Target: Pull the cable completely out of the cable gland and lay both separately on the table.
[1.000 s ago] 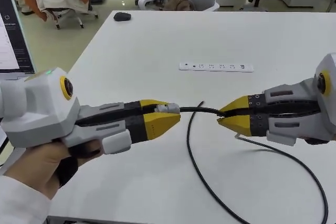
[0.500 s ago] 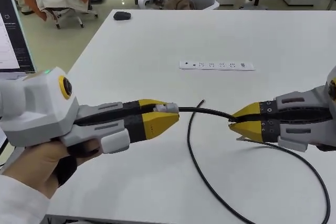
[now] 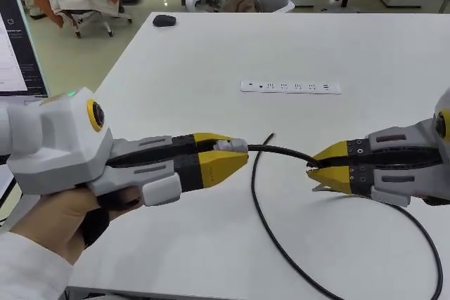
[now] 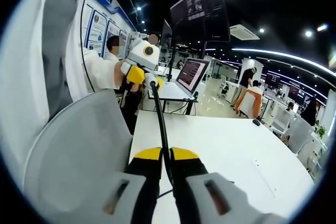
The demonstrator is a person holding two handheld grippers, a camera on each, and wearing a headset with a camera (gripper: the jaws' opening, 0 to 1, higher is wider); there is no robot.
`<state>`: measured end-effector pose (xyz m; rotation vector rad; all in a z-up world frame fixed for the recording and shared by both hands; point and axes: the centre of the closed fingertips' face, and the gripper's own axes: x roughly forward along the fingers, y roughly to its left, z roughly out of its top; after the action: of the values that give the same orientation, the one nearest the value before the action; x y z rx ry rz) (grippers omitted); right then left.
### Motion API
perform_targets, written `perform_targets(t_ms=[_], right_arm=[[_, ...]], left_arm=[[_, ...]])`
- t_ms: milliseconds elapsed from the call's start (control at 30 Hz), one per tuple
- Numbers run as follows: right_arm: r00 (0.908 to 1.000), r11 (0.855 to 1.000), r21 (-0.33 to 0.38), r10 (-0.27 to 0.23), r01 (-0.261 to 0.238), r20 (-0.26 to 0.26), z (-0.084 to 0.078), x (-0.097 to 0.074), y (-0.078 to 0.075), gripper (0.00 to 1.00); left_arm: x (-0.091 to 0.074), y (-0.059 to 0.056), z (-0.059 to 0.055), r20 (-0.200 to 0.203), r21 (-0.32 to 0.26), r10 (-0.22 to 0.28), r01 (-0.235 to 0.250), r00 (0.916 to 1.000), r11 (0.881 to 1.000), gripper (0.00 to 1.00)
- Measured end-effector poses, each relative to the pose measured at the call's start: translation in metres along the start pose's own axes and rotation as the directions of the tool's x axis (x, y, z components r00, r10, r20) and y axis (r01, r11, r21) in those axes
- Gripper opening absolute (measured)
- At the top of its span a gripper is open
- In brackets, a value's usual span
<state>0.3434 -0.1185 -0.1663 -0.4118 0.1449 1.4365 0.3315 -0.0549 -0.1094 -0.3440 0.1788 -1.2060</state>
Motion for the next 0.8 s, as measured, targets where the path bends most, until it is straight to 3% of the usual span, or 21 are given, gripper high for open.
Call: perform_targets(t_ms=[167,333,533,800], right_arm=[[0.9999,1.0,0.004,-0.015,0.015,0.005,0.003,-0.001,-0.004,0.09],[0.9985,0.999,-0.027,-0.04,0.041,0.037,0.021,0.0,-0.009,0.21],[0.9968,0.992,-0.121,0.035,-0.026,0.072,0.053,0.013,0.005,0.21],[0.9934,0.986,-0.152,0.084,-0.071,0.079,0.064,0.026,0.009,0.15]], left_arm=[[0.003,-0.003,0.0,-0.007,0.008,-0.016,0.016,0.9998,1.0,0.17],[0.005,-0.002,0.001,-0.014,0.017,-0.014,0.014,0.9998,1.0,0.17],[0.007,-0.003,0.0,-0.016,0.019,-0.02,0.02,0.9997,1.0,0.17],[0.009,-0.005,-0.001,-0.019,0.023,-0.031,0.032,0.9993,0.999,0.17]])
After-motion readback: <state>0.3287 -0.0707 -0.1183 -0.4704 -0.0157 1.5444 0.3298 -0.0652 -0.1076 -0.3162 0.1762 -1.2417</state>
